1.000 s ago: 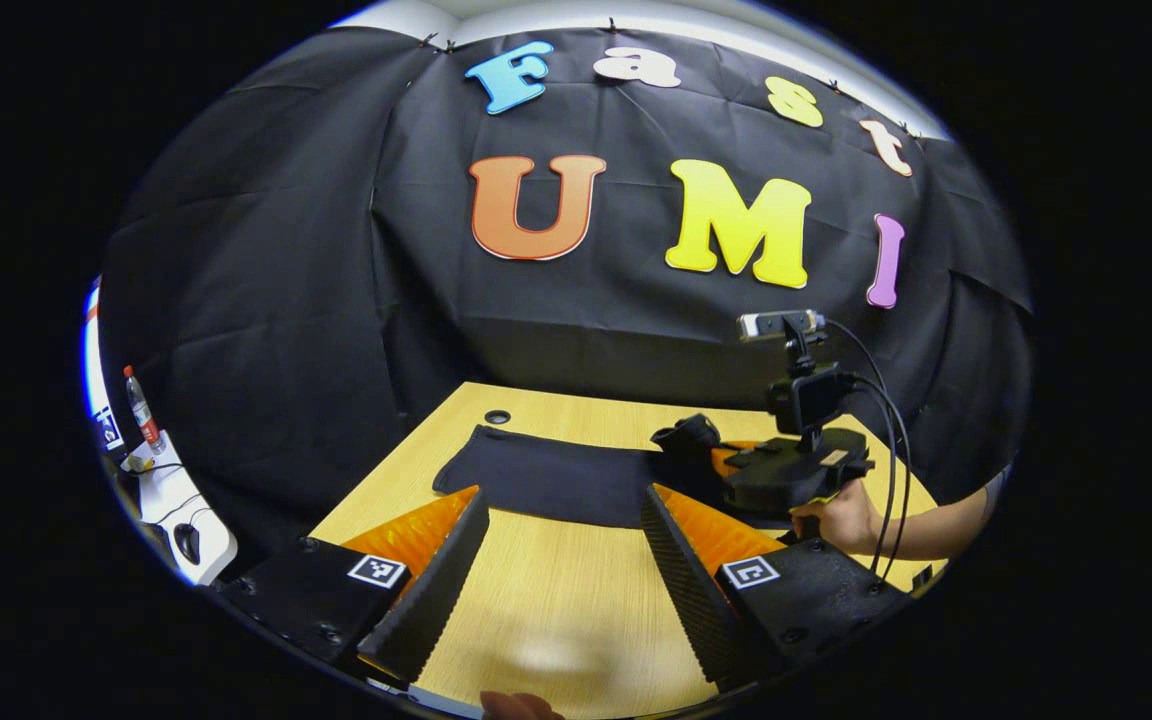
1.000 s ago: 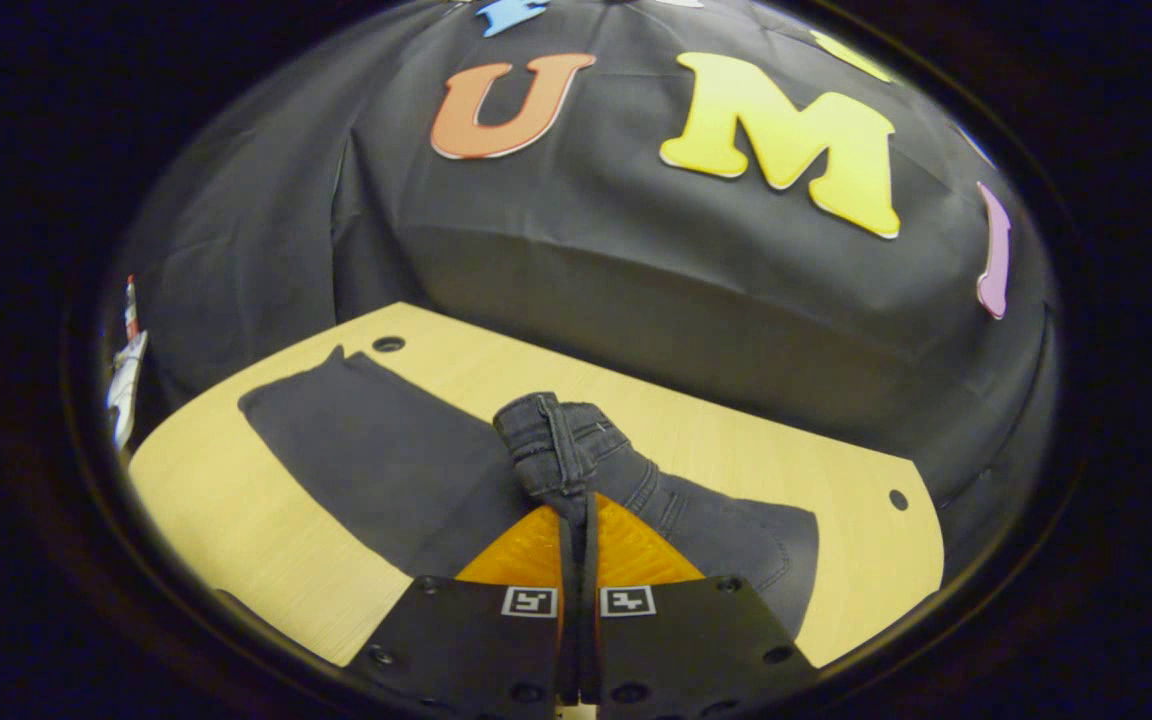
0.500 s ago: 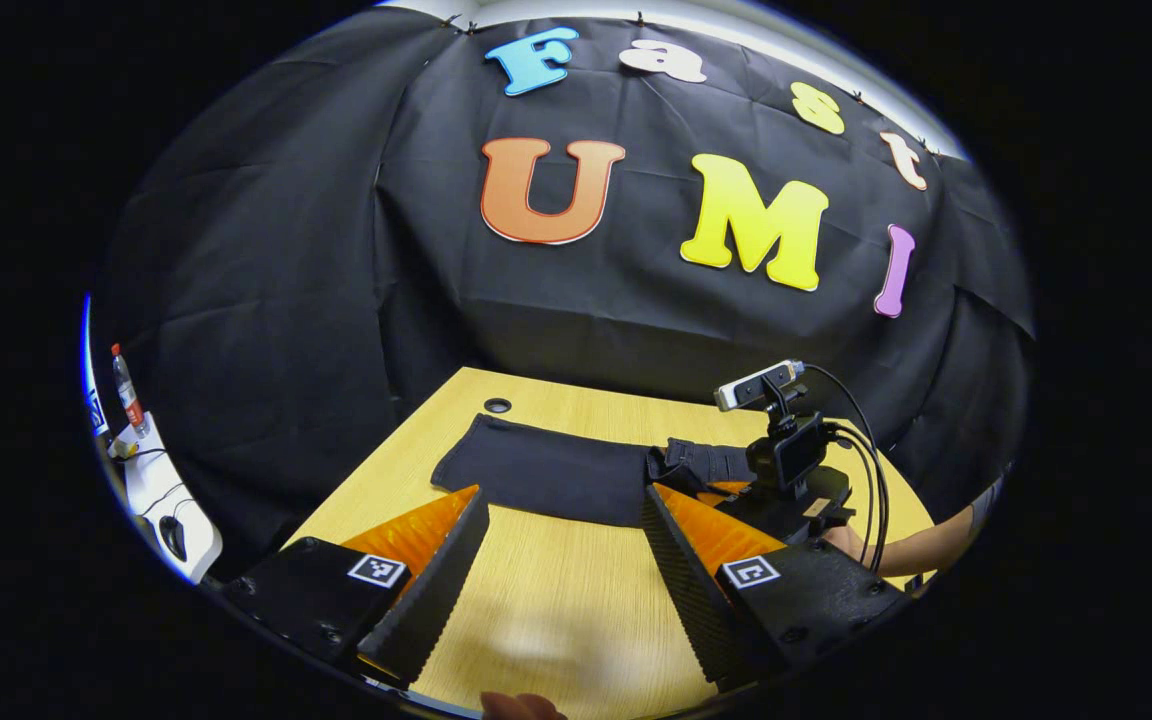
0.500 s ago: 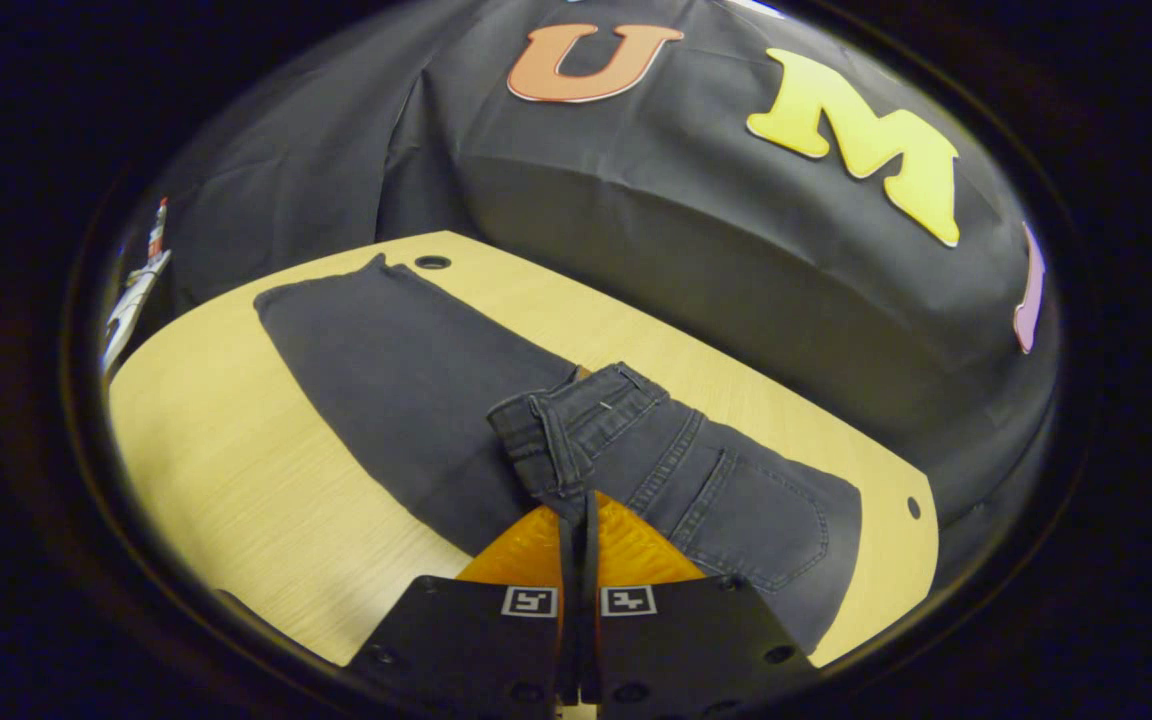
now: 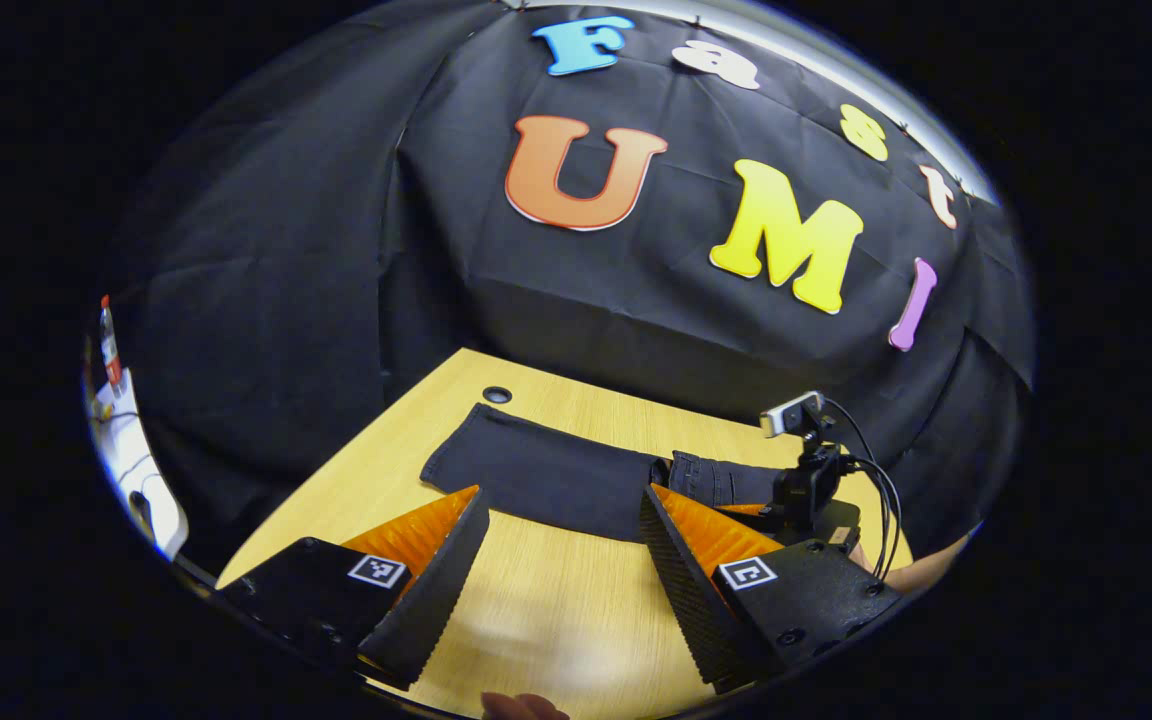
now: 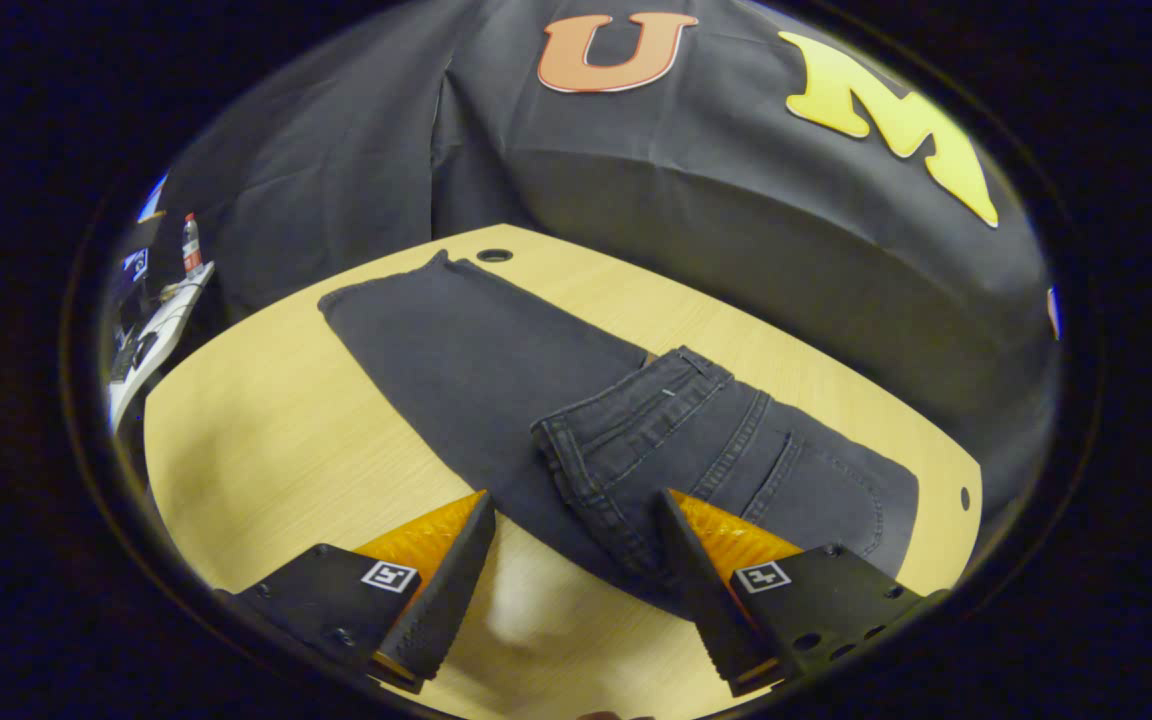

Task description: Grasp the waist and the cuffs of the jeans and fold them to make the two legs overlap; first hold the waist and fold one-third of the jeans toward the cuffs, then hold the cuffs and fold the remaining one-third in the same direction to finish folding.

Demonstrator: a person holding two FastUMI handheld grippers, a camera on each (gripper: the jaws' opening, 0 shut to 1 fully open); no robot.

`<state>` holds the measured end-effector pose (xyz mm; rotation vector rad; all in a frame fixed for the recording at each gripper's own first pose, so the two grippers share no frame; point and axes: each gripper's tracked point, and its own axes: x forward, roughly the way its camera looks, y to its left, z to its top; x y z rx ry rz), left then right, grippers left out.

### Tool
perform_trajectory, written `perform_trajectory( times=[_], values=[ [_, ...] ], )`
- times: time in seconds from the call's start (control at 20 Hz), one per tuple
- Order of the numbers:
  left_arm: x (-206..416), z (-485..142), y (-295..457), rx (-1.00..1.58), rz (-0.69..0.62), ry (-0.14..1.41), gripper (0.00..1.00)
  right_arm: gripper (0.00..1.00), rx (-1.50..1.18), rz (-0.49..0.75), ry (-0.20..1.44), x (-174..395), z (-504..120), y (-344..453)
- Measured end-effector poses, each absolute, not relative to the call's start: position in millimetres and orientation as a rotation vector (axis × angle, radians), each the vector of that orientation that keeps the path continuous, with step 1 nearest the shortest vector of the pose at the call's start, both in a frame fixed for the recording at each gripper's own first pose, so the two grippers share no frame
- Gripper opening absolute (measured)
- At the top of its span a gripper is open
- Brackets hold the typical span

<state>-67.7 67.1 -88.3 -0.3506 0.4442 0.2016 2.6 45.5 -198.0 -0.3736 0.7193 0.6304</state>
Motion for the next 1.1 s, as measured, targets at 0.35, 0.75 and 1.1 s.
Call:
perform_trajectory(
  times=[0.35,0.75,1.1],
  values=[
    [-14,-134,107,-0.805,0.258,0.435,0.99,0.99,-0.23,0.483,0.374,62,-33,9],
    [11,-200,156,-1.481,0.445,0.389,0.99,0.98,-0.129,0.229,-0.017,82,162,-78],
    [22,-232,176,-1.567,0.536,0.384,0.99,0.98,-0.188,0.053,-0.235,57,283,-150]
  ],
)
